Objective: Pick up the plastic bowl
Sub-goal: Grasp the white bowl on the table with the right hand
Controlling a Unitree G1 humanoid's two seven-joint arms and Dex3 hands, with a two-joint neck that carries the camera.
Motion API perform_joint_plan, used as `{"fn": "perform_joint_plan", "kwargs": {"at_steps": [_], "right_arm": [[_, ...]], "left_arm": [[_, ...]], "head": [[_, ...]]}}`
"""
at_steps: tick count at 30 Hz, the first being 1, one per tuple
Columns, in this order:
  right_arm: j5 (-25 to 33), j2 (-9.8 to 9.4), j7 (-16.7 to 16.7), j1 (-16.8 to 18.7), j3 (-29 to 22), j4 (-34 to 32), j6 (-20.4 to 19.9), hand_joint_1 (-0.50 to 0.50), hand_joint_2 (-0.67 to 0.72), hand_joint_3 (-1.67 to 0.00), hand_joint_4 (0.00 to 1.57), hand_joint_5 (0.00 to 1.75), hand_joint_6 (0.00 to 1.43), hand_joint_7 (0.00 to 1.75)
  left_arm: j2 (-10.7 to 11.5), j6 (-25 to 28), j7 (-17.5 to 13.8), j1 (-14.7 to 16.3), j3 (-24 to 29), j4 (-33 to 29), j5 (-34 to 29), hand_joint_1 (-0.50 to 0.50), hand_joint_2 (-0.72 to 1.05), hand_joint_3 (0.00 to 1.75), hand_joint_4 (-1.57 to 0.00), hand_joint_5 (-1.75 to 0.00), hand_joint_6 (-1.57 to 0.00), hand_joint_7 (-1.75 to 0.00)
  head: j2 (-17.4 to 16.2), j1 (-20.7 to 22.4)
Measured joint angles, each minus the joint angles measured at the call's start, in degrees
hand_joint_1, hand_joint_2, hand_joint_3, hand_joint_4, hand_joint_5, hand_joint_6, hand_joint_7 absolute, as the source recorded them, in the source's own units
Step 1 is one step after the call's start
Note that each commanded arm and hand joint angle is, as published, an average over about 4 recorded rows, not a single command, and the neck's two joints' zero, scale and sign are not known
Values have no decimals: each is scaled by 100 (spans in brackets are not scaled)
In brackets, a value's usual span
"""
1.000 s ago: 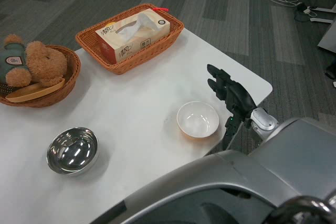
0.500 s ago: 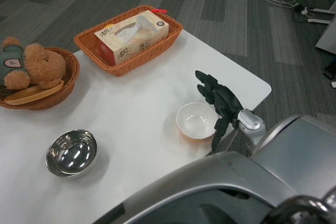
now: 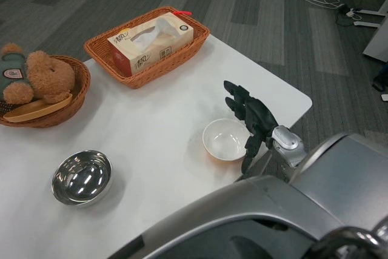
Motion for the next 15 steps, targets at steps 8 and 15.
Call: {"fn": "perform_joint_plan", "kwargs": {"at_steps": [8,15], "right_arm": [[12,-2,1,101,-161,-173,-9,-33,53,0,0,0,0,7],[107,-5,5,264,-306,-138,-19,-33,53,0,0,0,0,7]], "left_arm": [[-2,-7,0,1,-3,4,-10,-50,87,0,0,0,0,0],[-7,-9,0,3,-4,4,-12,-50,87,0,0,0,0,0]], "head": [[8,2],[10,-27]]}}
